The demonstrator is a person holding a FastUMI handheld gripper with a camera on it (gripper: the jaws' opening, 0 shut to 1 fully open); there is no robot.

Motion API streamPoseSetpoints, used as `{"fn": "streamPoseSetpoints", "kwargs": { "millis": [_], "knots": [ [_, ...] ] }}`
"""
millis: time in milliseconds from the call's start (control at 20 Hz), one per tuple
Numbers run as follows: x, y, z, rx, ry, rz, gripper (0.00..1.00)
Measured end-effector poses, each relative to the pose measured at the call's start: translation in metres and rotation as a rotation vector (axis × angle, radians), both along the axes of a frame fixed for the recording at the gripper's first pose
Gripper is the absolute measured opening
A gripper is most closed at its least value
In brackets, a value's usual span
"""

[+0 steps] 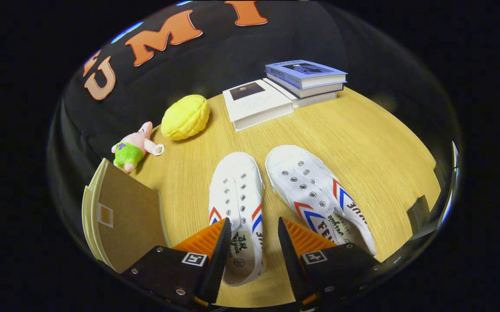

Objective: Open the storage box then place both shoes into the box .Put the left shoe in first, then the right shoe, with the right side of both shoes facing outward in a uniform manner.

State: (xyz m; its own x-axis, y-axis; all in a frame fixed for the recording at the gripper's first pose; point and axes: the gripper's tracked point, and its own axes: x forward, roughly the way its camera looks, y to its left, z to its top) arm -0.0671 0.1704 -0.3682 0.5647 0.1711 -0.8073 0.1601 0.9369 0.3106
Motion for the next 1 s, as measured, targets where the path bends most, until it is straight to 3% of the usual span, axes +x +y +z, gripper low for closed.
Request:
{"fn": "streamPoseSetpoints", "kwargs": {
  "millis": [250, 400, 650, 750, 850, 1000],
  "knots": [
    [0.001, 0.004, -0.023, -0.025, 0.038, 0.039, 0.5],
    [-0.002, 0.005, -0.03, -0.015, 0.057, 0.043, 0.47],
    [-0.009, 0.009, -0.033, 0.173, 0.158, -0.047, 0.41],
    [-0.005, 0.012, -0.032, 0.191, 0.113, -0.051, 0.21],
    [-0.006, 0.012, -0.028, 0.101, 0.052, 0.002, 0.1],
    [-0.004, 0.014, -0.02, 0.036, 0.022, -0.002, 0.01]
  ]
}}
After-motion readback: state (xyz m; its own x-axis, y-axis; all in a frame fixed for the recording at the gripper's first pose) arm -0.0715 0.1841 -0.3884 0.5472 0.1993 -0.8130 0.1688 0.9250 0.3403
